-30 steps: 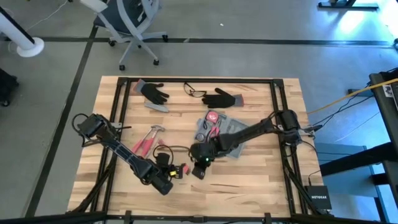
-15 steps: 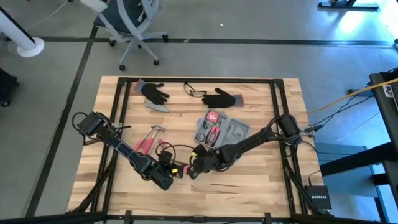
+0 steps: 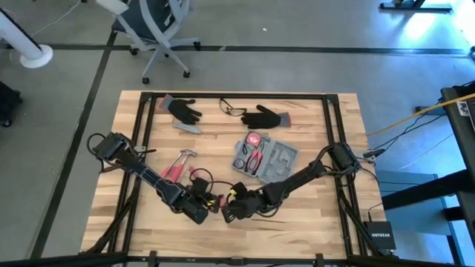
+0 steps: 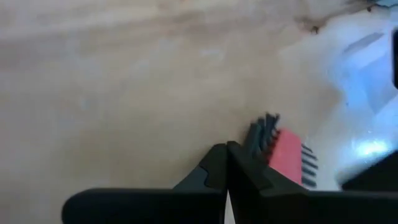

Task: Prefit tool cases
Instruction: Put the orange Allen wrench set into the gray prefit tool case

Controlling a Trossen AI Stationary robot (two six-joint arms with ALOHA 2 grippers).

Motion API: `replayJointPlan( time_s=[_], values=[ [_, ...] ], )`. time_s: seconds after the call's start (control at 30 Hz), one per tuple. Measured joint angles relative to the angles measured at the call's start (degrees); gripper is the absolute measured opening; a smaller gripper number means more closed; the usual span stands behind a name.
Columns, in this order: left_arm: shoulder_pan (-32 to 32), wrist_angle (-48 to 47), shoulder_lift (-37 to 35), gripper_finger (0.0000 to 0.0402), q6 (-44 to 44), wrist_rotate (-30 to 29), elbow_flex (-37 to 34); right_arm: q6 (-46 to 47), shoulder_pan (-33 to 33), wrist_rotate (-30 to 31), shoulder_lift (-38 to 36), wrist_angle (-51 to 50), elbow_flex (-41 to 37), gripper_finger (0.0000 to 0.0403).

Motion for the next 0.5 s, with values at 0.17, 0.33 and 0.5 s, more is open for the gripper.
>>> replayJointPlan(
  time_s=[0.17, 0.33, 0.5],
  values=[
    [1.4, -0.5, 0.0, 0.0000, 8.7, -1.6, 0.0, -0.5, -0.1, -0.1, -0.1, 1.6, 0.0, 0.0000],
    [1.5, -3.9, -1.6, 0.0000, 12.7, -0.7, -0.2, -3.7, -0.3, -0.2, -1.3, 0.1, 0.0, 0.0000],
    [-3.9, -7.1, -3.5, 0.0000, 6.0, -1.4, -0.4, -10.3, -1.2, -0.2, -4.6, -7.1, -0.2, 0.0000]
  ],
)
